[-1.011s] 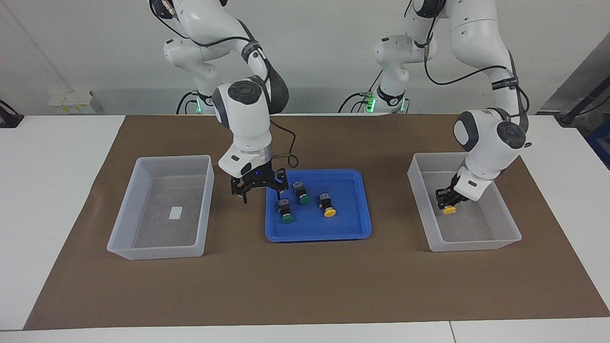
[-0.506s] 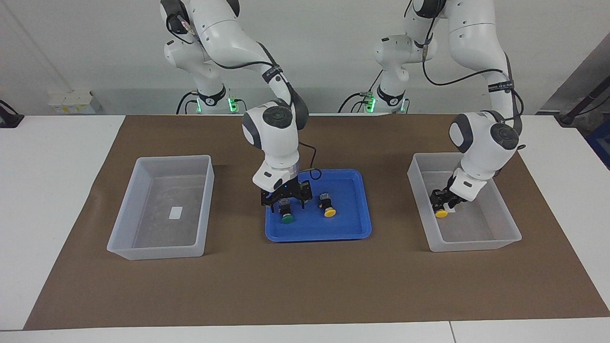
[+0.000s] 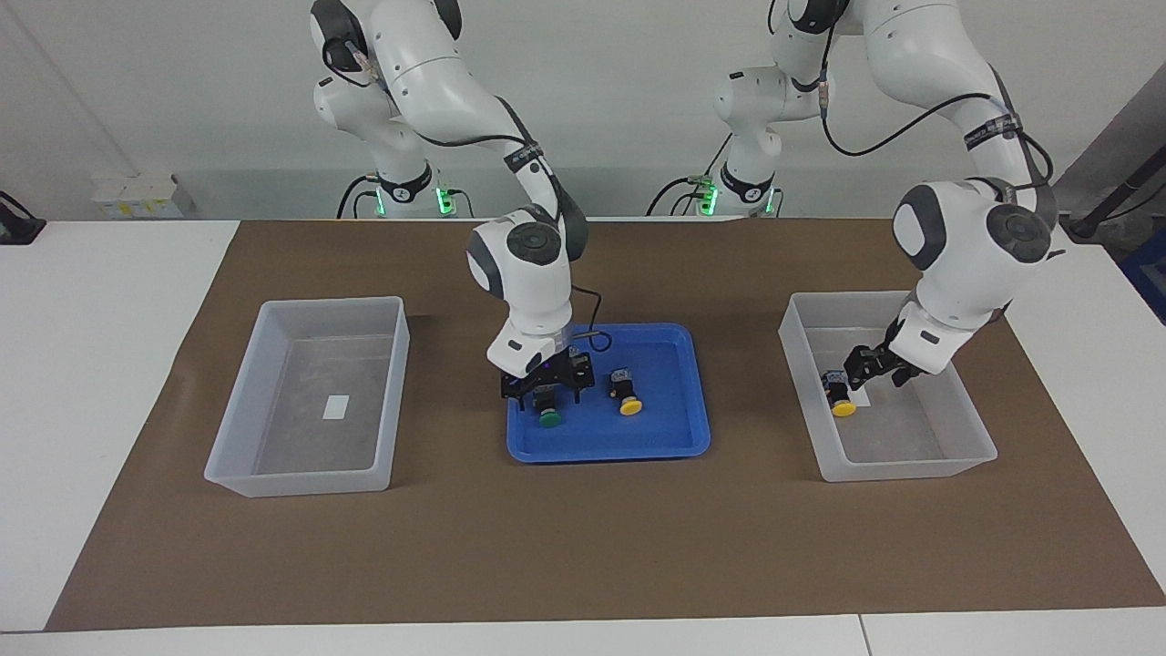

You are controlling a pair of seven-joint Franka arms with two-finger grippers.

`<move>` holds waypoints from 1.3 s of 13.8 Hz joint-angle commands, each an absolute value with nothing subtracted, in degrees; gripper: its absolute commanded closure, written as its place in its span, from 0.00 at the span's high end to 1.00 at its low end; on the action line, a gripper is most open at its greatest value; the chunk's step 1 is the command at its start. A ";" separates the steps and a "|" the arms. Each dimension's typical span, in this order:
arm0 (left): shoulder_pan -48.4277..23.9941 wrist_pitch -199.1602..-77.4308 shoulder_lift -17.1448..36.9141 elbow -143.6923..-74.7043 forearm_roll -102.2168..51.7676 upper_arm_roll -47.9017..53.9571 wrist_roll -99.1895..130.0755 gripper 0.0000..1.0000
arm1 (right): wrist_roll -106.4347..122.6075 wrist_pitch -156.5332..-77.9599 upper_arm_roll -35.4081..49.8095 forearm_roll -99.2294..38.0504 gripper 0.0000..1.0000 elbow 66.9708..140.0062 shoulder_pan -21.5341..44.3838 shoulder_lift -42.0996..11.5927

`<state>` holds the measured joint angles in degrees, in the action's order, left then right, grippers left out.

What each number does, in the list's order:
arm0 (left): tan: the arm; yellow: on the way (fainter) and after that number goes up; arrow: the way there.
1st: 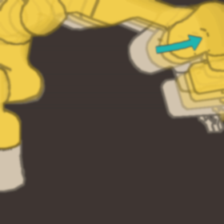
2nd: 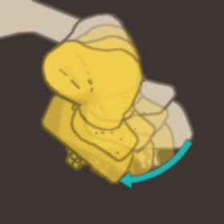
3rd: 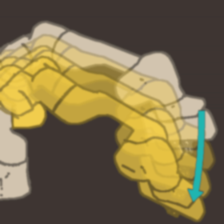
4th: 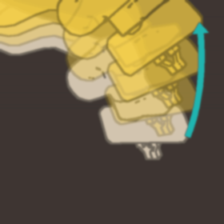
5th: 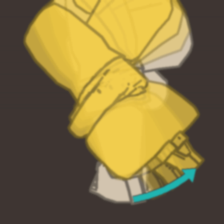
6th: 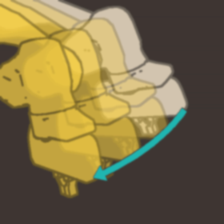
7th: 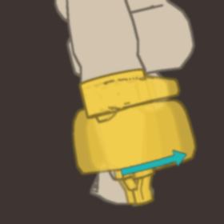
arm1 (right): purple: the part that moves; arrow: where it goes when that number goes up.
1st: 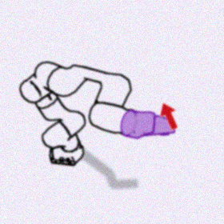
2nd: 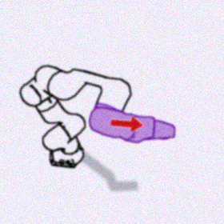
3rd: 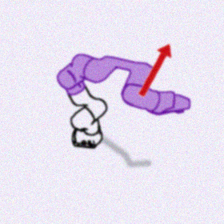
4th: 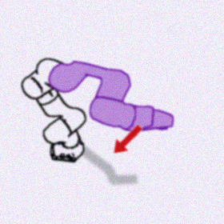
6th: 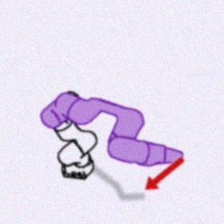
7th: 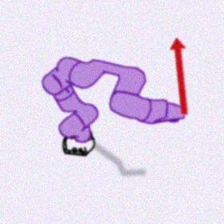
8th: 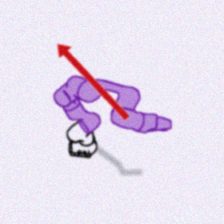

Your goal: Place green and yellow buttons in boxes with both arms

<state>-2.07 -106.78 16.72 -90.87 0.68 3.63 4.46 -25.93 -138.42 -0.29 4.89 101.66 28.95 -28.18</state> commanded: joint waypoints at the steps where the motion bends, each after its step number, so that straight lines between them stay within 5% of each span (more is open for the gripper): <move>1: -7.63 -106.34 17.93 -89.91 0.88 3.08 12.27 0.70 | -28.03 -139.57 -0.26 6.94 0.00 102.75 29.00 -27.33; 5: -15.10 -112.22 16.44 -95.17 0.88 3.16 23.18 0.69 | -29.97 -135.89 -0.61 6.86 0.00 101.95 27.60 -21.91; 11: -23.27 -127.50 15.11 -104.93 -1.41 3.25 34.16 0.69 | -20.14 -126.40 -0.53 5.89 0.00 102.22 16.11 -12.14; 18: -29.44 -137.89 19.77 -106.96 -1.32 3.16 41.13 0.69 | -3.88 -127.87 -0.53 2.73 0.00 103.54 2.91 -12.38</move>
